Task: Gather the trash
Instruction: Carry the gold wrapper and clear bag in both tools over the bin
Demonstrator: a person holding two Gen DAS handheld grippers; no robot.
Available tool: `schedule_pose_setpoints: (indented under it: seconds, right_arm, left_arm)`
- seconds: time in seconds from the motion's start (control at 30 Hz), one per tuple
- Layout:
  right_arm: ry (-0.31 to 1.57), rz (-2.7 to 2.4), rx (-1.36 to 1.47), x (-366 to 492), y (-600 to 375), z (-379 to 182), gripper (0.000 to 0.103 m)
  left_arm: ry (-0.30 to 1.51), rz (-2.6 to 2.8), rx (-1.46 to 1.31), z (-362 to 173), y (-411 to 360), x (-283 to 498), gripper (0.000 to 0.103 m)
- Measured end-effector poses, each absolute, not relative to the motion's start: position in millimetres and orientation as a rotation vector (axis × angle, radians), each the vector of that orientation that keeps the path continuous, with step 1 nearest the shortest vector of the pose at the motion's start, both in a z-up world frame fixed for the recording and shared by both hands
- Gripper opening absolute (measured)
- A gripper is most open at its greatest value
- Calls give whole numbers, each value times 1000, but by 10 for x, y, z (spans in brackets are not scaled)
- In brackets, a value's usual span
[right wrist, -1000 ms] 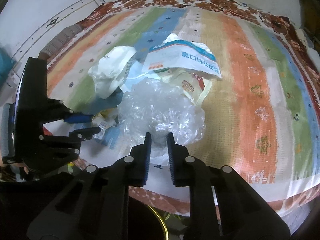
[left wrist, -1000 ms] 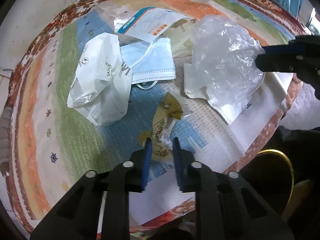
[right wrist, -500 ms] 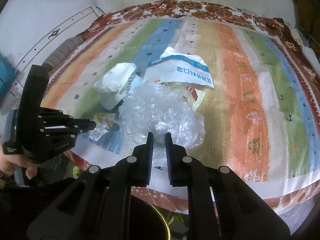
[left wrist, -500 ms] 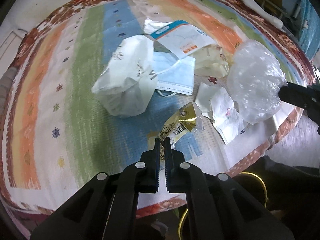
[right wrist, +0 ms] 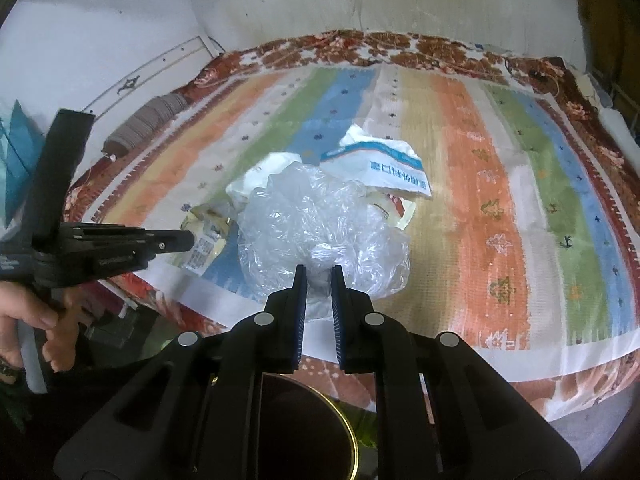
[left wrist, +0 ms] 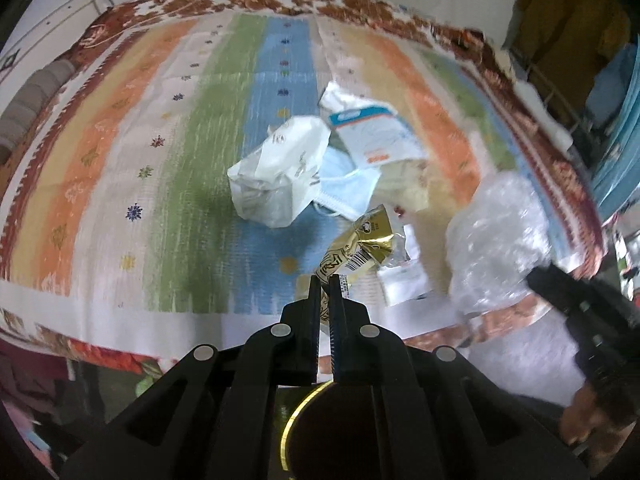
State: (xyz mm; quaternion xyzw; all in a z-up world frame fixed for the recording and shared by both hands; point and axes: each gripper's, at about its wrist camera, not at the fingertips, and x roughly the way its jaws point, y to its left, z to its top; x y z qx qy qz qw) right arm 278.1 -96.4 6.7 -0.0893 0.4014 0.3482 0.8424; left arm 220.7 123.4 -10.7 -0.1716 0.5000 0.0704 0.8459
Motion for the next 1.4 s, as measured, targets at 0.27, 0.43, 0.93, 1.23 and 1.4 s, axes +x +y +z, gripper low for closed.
schedule_pose_setpoints:
  seconds: [0.27,0.43,0.93,1.23,1.4]
  right_arm:
    - [794,699,-200,2587,-1081,181,11]
    - [786,696,-200,2441,-1177,236,11]
    - [745,735,-167,1743,-1597,293,11]
    - [771,751,-170,1485,-1701,145,11]
    - [812,741,-199,1363,-1702,-21,11]
  left_arm:
    - [969,123,-437,168,1135,1938,3]
    - [912,93,-449,307,1056,1692,3]
    - [846,82,-435,358,706,1187,3]
    - [829,102,-457,274,670,867,3]
    - [839,109,-492,198,669,798,3]
